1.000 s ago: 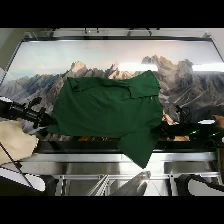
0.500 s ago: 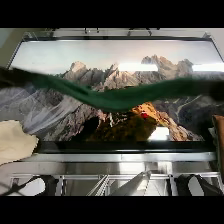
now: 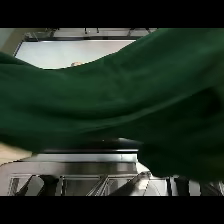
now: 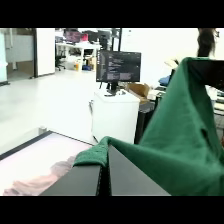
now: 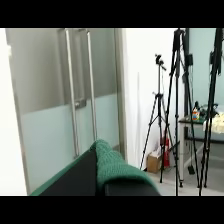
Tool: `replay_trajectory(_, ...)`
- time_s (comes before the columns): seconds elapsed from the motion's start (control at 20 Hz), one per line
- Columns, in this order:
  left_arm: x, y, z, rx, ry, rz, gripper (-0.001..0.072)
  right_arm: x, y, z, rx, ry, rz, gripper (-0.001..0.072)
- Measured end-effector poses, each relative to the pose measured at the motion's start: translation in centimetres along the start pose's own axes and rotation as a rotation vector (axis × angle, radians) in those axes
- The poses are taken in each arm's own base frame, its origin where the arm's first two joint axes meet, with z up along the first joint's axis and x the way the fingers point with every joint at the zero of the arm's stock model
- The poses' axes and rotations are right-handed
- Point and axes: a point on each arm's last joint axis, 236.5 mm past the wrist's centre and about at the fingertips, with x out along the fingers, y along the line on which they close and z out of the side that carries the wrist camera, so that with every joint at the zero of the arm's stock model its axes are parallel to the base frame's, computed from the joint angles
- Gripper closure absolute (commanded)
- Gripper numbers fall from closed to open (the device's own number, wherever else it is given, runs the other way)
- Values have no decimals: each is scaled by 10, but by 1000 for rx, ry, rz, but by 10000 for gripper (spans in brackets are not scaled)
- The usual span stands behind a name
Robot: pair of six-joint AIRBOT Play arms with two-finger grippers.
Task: Fold the shirts.
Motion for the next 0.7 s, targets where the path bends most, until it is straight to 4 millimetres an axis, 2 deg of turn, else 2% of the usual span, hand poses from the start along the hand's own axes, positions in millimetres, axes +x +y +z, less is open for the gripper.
replay_trajectory(0.1,-5,35,-12,-102,21,21,687,7,-27,-3,46,19,-1,683)
replay_trajectory(0.15,-5,60,-26,-173,41,35,687,13,-43,-11,79,42,7,683)
replay_trajectory(0.2,-3,86,-44,-249,71,53,687,21,-60,-28,129,81,23,683)
replay_trajectory(0.25,0,116,-68,-334,111,79,687,32,-79,-53,182,139,31,683)
replay_trajectory(0.35,11,170,-124,-489,203,119,687,57,-115,-121,280,280,17,683)
replay_trajectory(0.5,24,243,-214,-672,332,189,688,91,-162,-245,409,499,-32,683)
replay_trajectory(0.6,26,284,-268,-785,402,220,689,103,-193,-317,502,582,-89,683)
replay_trajectory(0.7,24,322,-318,-894,455,245,690,108,-215,-380,582,641,-129,683)
